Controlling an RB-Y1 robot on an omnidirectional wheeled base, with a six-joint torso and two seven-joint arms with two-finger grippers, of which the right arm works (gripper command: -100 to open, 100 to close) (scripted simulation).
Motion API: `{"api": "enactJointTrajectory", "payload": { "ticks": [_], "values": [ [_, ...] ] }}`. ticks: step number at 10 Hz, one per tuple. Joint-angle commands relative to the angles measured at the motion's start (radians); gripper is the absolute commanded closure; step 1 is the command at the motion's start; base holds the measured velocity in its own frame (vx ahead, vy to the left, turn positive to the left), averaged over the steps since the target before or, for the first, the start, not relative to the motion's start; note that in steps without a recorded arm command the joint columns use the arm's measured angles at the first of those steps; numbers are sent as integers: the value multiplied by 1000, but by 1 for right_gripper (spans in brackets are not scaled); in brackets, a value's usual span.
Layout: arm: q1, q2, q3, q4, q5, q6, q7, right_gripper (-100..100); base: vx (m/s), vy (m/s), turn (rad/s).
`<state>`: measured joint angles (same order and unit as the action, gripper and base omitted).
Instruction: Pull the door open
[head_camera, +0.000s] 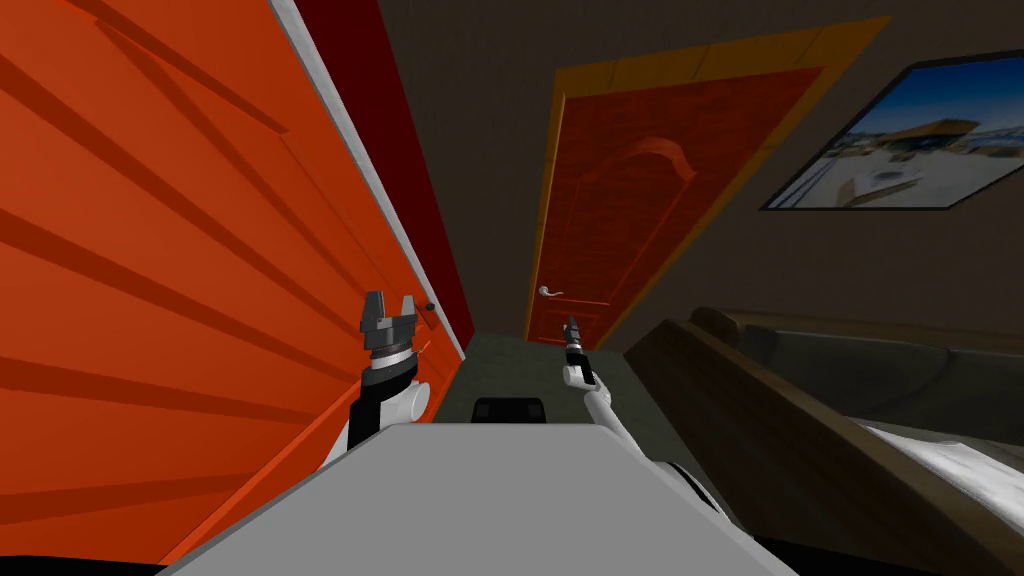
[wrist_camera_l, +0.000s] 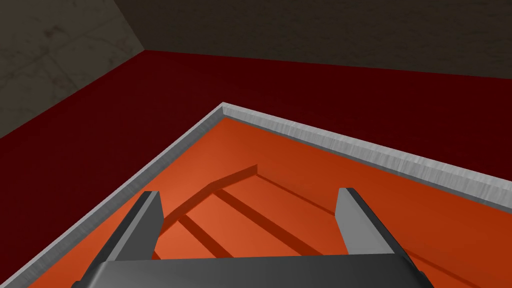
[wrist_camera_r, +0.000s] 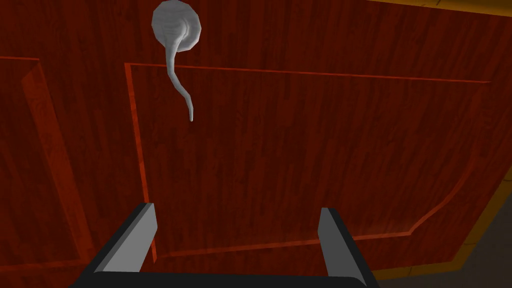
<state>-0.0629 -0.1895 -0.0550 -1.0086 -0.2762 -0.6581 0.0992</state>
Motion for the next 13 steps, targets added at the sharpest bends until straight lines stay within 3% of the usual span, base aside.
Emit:
{"api": "enactJointTrajectory", "payload": {
  "ticks": [1, 13],
  "values": [
    [-17, -8, 0, 34, -12, 2, 6, -100, 91, -1, 94],
    [-157, -42, 2, 316, -80, -19, 48, -100, 95, -10, 65]
  ]
}}
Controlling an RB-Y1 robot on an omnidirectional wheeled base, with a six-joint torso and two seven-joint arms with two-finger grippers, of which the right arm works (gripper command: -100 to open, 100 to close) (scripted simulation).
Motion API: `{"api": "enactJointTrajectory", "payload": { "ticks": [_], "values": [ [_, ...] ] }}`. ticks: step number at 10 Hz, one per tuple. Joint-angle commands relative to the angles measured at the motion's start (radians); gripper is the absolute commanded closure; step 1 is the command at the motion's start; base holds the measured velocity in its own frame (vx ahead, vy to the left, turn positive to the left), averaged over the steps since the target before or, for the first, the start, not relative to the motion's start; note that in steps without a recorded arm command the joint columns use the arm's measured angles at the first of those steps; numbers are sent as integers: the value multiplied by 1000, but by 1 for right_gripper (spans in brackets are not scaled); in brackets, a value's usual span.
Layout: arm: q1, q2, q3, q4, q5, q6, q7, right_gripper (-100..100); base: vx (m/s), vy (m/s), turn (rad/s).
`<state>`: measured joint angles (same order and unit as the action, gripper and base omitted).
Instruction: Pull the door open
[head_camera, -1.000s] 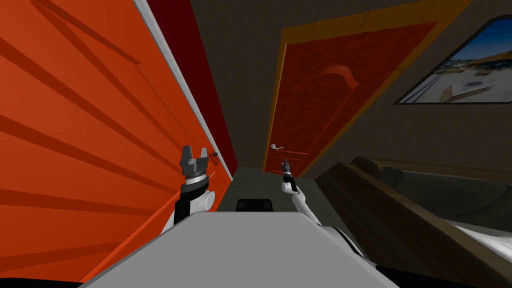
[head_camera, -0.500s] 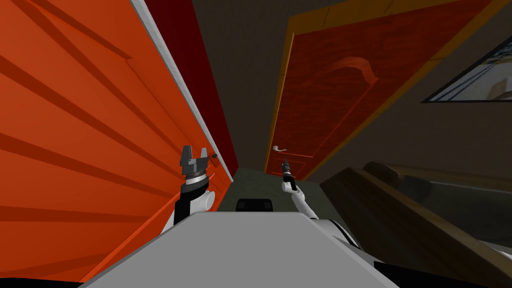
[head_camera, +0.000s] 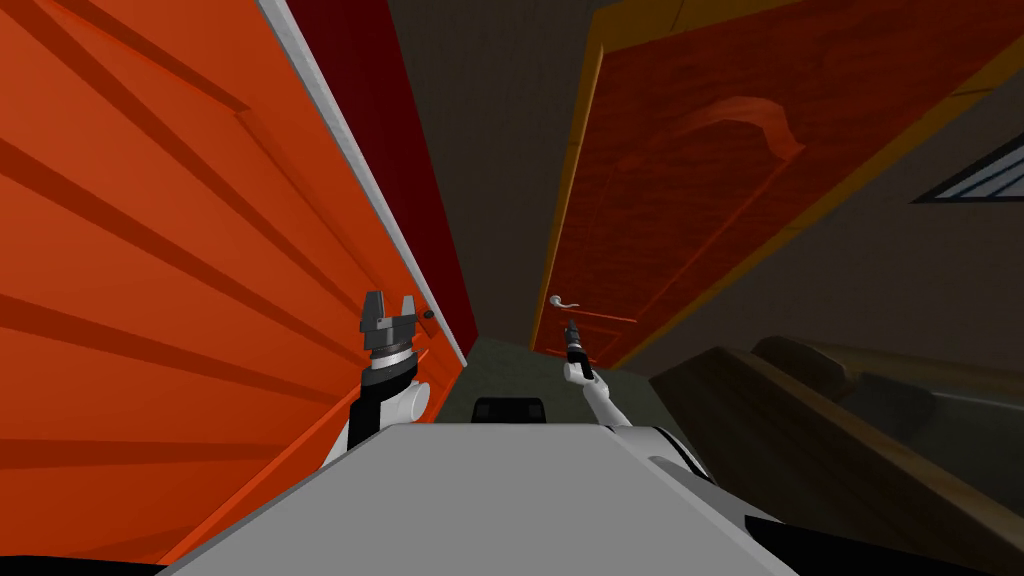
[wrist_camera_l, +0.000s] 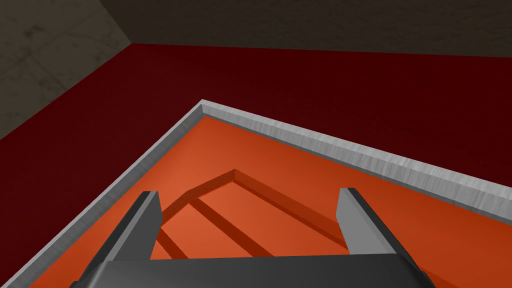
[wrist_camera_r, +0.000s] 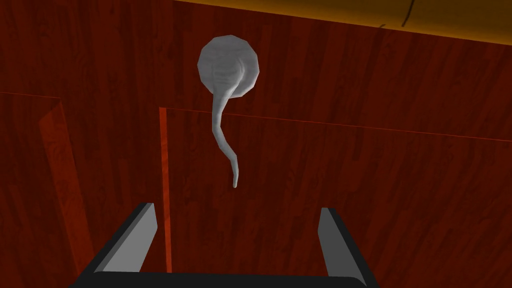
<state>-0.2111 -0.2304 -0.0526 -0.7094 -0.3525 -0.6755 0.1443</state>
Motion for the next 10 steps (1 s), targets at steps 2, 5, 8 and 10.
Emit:
{"api": "enactJointTrajectory", "payload": {
  "ticks": [2, 5, 8, 10],
  "values": [
    [-24, -5, 0, 46, -10, -4, 7, -100, 77, -20, 43],
    [-56, -12, 1, 111, -26, -9, 16, -100, 87, -18, 62],
    [-34, -48, -6, 120, -30, -25, -21, -100, 121, 8, 100],
    [-14, -83, -14, 131, -37, -37, -53, -100, 211, 11, 139]
  ]
}}
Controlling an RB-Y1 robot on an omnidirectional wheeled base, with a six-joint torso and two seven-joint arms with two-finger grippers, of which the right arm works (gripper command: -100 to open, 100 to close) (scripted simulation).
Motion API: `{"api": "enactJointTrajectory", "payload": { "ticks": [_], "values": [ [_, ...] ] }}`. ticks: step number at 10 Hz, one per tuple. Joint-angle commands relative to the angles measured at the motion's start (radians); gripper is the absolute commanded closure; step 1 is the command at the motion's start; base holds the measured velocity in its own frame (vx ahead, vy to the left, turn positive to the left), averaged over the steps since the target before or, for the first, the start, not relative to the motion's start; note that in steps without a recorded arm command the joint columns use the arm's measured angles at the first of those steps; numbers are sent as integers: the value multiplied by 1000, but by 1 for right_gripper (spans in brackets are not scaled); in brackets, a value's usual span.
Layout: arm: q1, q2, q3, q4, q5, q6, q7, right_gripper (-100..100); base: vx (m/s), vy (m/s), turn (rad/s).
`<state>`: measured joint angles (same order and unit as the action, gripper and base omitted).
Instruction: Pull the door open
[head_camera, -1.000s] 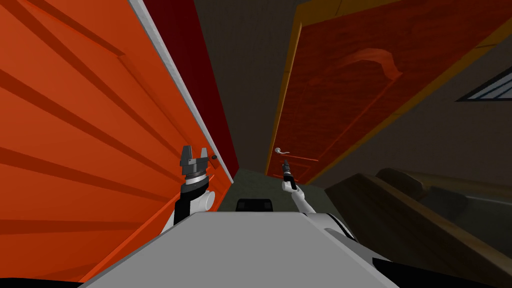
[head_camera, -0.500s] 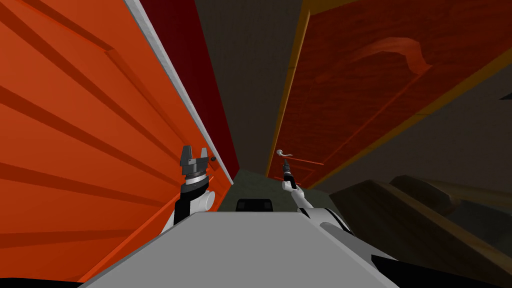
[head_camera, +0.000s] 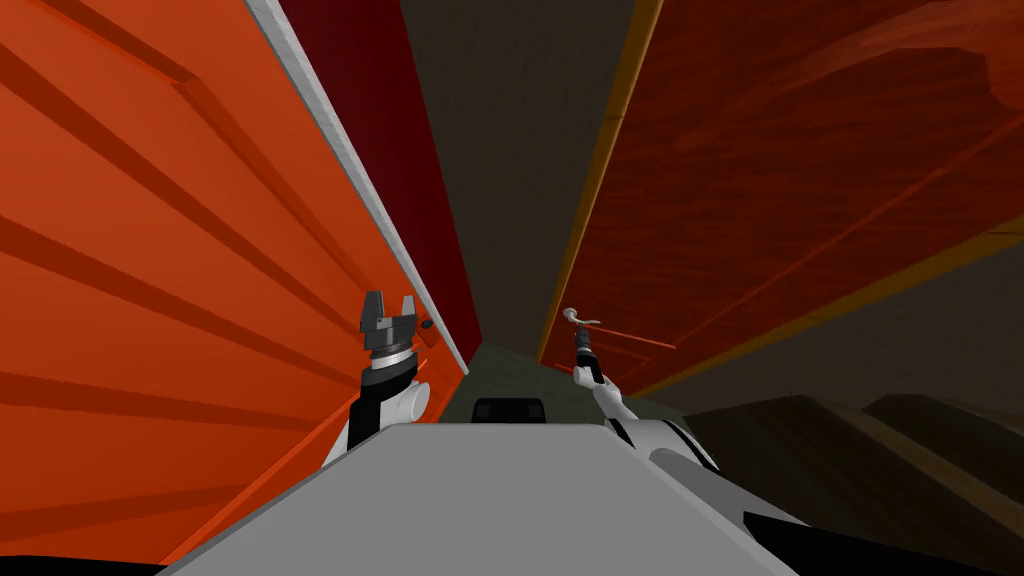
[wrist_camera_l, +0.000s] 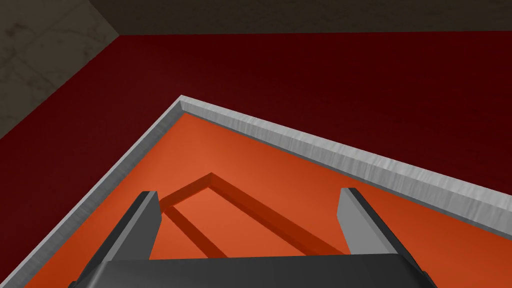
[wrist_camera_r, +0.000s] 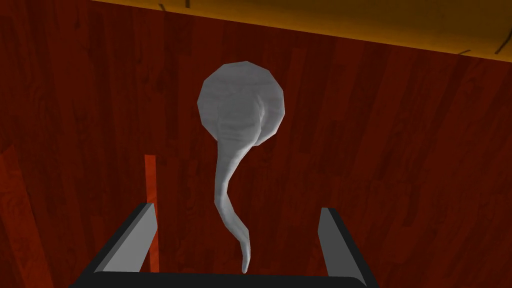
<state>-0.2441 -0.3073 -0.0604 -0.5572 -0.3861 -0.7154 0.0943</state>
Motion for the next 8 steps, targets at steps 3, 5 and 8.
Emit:
{"api": "enactJointTrajectory", "payload": {
  "ticks": [3, 5, 8],
  "values": [
    [47, -56, -17, -5, -14, -14, -49, -100, 196, -20, 136],
    [45, -59, -18, 4, -15, -18, -52, -100, 153, -25, 81],
    [45, -59, -18, 4, -15, -18, -52, 100, -27, 4, -8]
  ]
}}
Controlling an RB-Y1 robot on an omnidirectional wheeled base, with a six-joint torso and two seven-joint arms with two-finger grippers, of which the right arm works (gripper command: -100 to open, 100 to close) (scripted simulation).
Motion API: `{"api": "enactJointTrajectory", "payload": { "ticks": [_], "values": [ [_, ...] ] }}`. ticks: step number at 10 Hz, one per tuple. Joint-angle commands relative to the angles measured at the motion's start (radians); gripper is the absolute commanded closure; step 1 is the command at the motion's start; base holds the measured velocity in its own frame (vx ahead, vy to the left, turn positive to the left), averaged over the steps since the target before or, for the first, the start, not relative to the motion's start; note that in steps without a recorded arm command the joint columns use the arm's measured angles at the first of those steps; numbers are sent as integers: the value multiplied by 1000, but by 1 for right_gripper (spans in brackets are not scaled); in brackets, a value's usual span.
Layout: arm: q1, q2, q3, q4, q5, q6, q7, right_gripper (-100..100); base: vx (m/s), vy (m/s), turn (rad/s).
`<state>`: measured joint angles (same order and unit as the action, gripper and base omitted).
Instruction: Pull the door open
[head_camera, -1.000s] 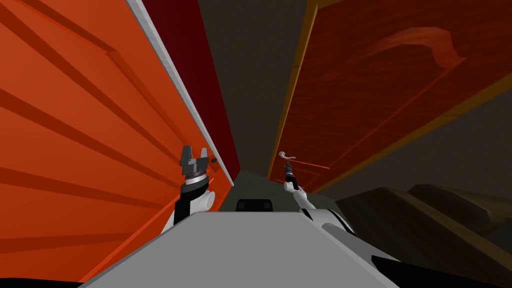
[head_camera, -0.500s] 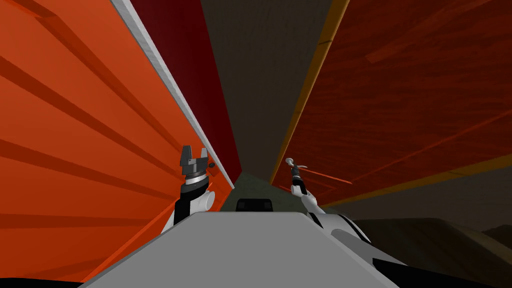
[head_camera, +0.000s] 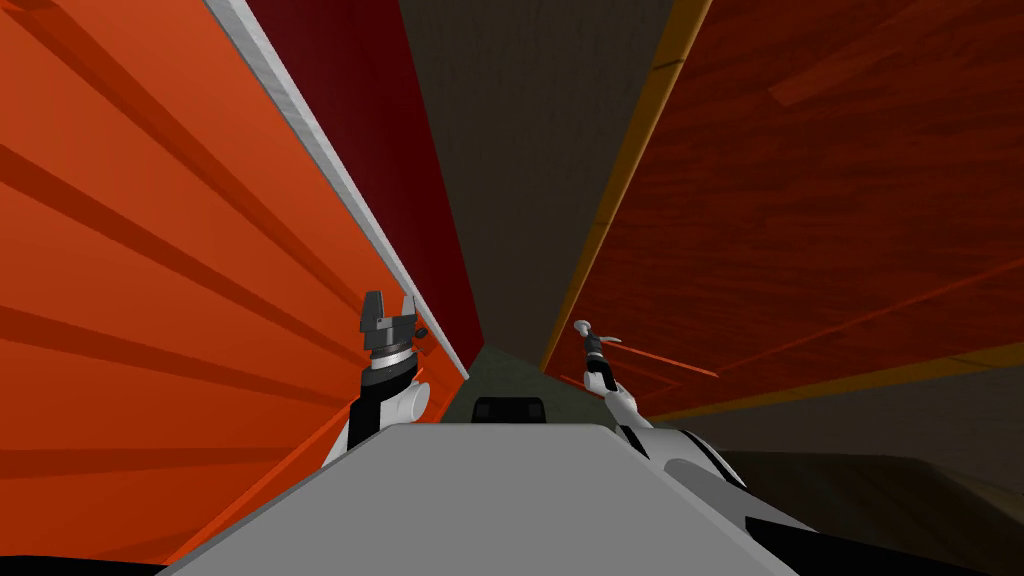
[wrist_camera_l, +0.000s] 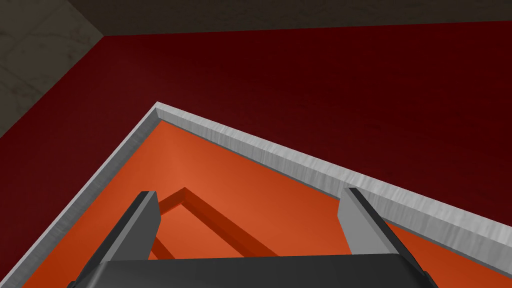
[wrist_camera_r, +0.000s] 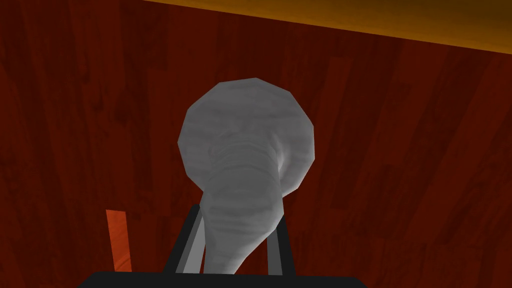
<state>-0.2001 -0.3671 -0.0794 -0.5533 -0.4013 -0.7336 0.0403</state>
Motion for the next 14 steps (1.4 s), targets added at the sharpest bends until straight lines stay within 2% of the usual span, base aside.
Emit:
{"api": "enactJointTrajectory", "payload": {
  "ticks": [1, 3, 4, 11, 12, 13, 14],
  "values": [
    [1, 0, 1, 1, 1, 0, 2, 100, -19, 3, 5],
    [1, 0, 1, 1, 1, 0, 2, 100, -4, 1, 0],
    [6, -5, 13, -2, 7, -1, -13, 100, -118, -23, 105],
    [34, -54, 95, -23, 50, -19, -113, 100, -262, -54, 151],
    [36, -58, 101, -25, 53, -20, -120, 100, -214, -34, 84],
    [31, -52, 99, -18, 51, -20, -116, 100, -86, -13, 27],
    [40, -57, 116, -24, 58, -24, -133, 100, -142, -18, 81]
  ]
}}
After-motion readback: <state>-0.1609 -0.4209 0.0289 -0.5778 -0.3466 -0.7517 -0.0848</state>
